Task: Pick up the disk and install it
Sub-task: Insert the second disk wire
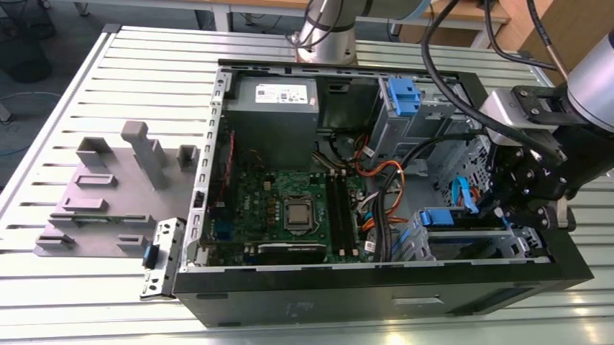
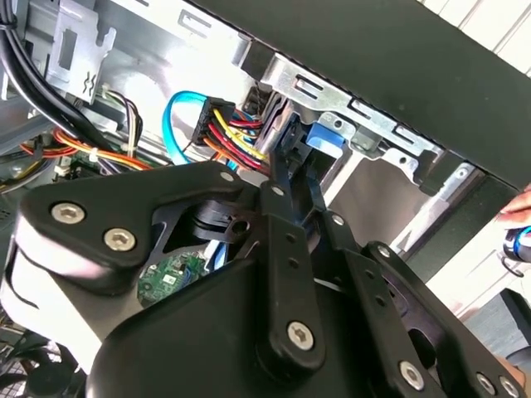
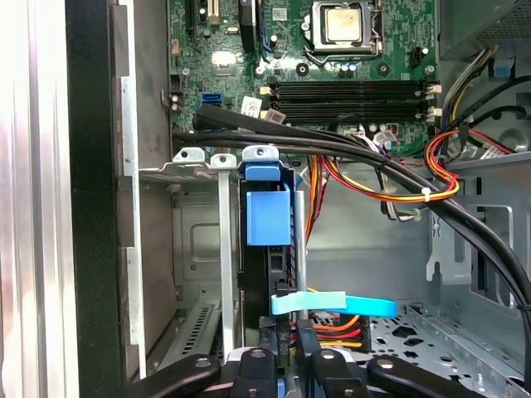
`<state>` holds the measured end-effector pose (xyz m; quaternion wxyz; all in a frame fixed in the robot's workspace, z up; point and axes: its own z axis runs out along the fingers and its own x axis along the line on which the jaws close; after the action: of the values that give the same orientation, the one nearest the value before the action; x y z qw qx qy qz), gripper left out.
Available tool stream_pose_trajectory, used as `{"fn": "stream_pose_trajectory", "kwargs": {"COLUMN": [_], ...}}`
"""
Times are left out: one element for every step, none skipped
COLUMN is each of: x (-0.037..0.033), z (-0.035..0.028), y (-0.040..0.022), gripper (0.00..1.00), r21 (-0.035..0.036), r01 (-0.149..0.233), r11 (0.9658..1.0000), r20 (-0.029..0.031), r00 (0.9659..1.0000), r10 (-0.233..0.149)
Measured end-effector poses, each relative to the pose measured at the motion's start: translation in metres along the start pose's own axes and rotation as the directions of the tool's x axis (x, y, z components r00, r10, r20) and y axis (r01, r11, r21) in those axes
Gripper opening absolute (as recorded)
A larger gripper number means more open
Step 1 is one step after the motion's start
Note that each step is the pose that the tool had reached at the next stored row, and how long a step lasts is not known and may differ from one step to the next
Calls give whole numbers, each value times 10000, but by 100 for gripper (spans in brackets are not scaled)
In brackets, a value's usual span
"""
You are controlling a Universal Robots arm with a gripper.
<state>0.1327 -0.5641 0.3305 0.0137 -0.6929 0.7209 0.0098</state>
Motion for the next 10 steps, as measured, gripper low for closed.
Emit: {"fn": "stream_pose_trajectory", "kwargs": {"x": [-1, -2, -2, -3, -4, -6, -6, -7, -8, -9], "z": [-22, -49, -77, -107, -137, -165, -191, -218, -242, -260], "y": [0, 0, 0, -1, -1, -1, -1, -1, -1, -1], "gripper": [24, 24, 24, 24, 24, 24, 24, 24, 24, 24], "r21": [0, 0, 1, 1, 0, 0, 0, 0, 0, 0], "r01": [0, 1, 1, 1, 0, 0, 0, 1, 1, 1], "r11": [10000, 10000, 10000, 10000, 10000, 10000, 10000, 10000, 10000, 10000], "r20": [0, -1, -1, -2, -1, 0, 0, -1, -2, -1], "r00": [10000, 10000, 10000, 10000, 10000, 10000, 10000, 10000, 10000, 10000], "r10": [0, -1, -1, -1, 0, 0, 0, -1, -1, -1]}}
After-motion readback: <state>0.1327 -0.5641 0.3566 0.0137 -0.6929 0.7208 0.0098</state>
